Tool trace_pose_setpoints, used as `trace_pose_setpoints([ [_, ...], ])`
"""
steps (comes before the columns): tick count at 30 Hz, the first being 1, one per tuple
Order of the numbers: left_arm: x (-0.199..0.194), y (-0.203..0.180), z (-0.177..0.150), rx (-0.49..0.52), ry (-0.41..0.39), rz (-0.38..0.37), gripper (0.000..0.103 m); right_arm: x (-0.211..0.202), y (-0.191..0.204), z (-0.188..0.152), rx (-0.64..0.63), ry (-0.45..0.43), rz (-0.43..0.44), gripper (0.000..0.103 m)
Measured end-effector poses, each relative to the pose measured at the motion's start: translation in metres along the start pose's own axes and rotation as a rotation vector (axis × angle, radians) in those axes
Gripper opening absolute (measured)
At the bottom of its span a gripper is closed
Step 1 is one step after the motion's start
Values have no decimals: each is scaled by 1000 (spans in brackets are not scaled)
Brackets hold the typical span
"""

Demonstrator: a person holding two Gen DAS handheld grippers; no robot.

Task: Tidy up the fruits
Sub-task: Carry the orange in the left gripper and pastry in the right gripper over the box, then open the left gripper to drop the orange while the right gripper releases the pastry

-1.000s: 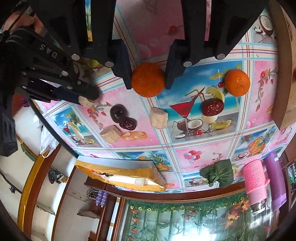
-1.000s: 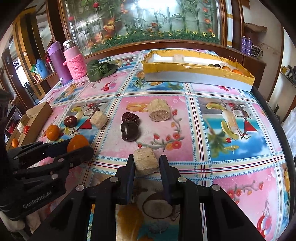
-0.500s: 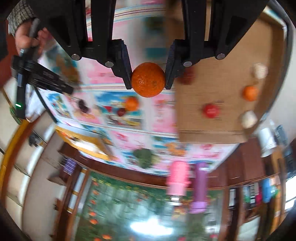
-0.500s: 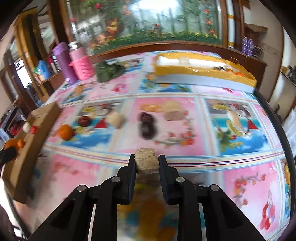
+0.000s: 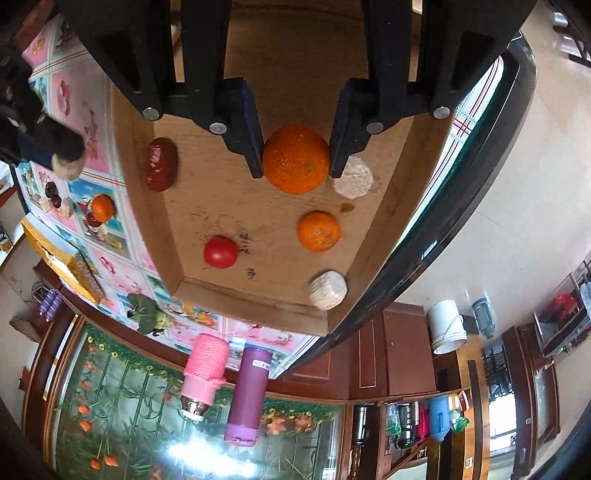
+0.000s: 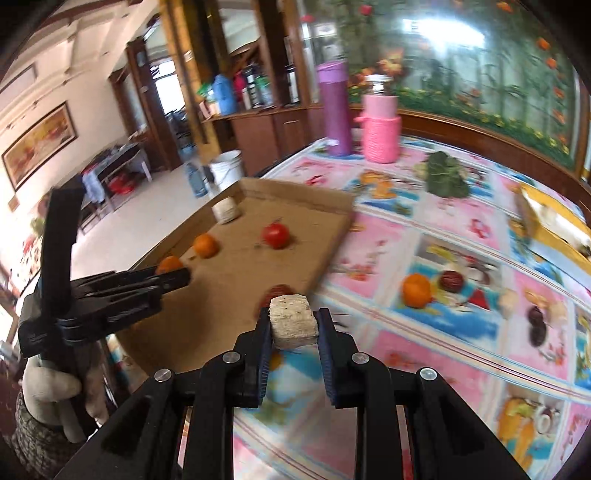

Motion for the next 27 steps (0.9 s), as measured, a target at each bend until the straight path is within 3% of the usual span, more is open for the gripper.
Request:
trace_pose_setpoints([
  [12, 8, 8, -3, -30, 15, -24, 35, 73, 63, -15, -118, 148, 40, 26],
  [14, 4, 10, -1, -39, 1, -23, 42, 79, 66, -17, -124, 160, 36, 26],
  [20, -16, 20, 7, -82, -55, -24, 55, 82, 68, -17, -104, 154, 46, 28],
  [24, -27, 24, 11, -108, -76, -21, 60, 72, 65, -12, -91, 122, 59, 40],
  [27, -35, 21, 13, -114, -86, -23, 63, 60, 63, -9, -86, 91, 62, 42],
])
Point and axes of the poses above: each gripper's, at about its wrist camera, not at the fingertips, and x roughly the way its jaws point, y to its left, z to its top, the point moved 7 cm from there along x, roughly the way its jaws point, and after that the axes turned 3 degrees about z, right-handed, at the moved point
